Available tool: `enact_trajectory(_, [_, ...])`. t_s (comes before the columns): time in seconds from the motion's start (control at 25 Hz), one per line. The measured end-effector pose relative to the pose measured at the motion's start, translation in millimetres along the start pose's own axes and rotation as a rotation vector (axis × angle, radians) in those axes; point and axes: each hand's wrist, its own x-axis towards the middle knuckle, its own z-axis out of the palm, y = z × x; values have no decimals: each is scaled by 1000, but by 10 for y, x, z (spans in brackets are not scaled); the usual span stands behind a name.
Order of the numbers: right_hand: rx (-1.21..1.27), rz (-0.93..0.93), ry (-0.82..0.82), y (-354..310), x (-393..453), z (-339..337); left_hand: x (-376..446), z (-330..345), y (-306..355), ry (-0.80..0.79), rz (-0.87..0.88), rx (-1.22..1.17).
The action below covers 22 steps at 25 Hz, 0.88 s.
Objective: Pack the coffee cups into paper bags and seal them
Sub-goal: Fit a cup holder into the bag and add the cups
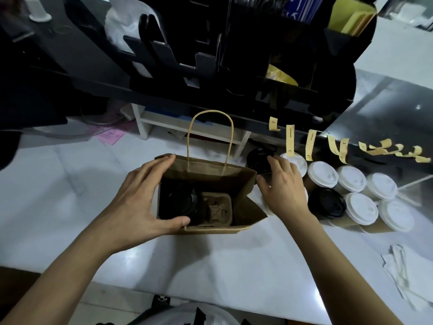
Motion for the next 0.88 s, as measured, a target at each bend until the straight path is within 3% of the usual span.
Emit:
enact_trajectory(0.24, [-201,-26,-49,0,351,208,-75,-69,-24,15,-25,11])
enact_trajectory(0.88, [-151,83,-181,-152,294,263,-88,-99,-83,14,-30,4])
